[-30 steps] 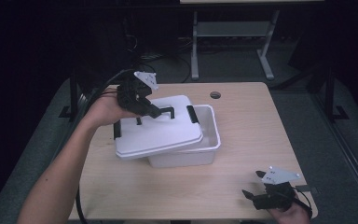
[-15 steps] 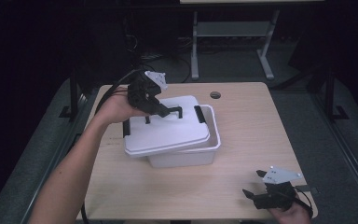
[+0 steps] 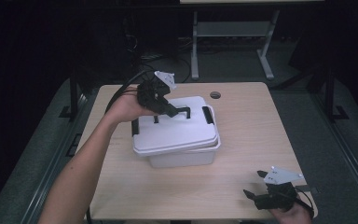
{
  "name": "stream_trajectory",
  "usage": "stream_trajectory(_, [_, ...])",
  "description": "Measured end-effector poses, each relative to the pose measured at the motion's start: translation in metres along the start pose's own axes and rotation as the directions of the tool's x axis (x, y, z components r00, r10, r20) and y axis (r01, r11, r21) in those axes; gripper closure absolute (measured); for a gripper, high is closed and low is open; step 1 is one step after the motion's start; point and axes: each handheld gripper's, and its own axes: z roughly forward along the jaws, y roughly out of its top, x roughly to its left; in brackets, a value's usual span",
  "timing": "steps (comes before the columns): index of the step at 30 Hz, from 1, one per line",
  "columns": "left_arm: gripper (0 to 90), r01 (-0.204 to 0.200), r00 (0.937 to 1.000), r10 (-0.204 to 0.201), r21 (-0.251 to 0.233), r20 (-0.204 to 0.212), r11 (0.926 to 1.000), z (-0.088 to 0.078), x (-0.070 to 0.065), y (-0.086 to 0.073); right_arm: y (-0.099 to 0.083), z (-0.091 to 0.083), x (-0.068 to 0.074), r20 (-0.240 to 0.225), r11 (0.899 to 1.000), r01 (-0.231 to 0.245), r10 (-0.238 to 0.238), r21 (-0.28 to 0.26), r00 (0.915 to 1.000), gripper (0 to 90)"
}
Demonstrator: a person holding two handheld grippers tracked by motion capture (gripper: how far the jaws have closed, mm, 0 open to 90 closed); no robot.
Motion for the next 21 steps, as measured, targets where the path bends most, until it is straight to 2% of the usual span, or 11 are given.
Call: stream_trajectory(21, [84.1, -0.01, 0.999, 0.01, 0.005, 0.045, 0.9999, 0.03, 0.01, 0.009, 0.001, 0.001, -0.001, -0.003, 1.0, 0.014, -0.014, 0.007, 0.9999, 15.8])
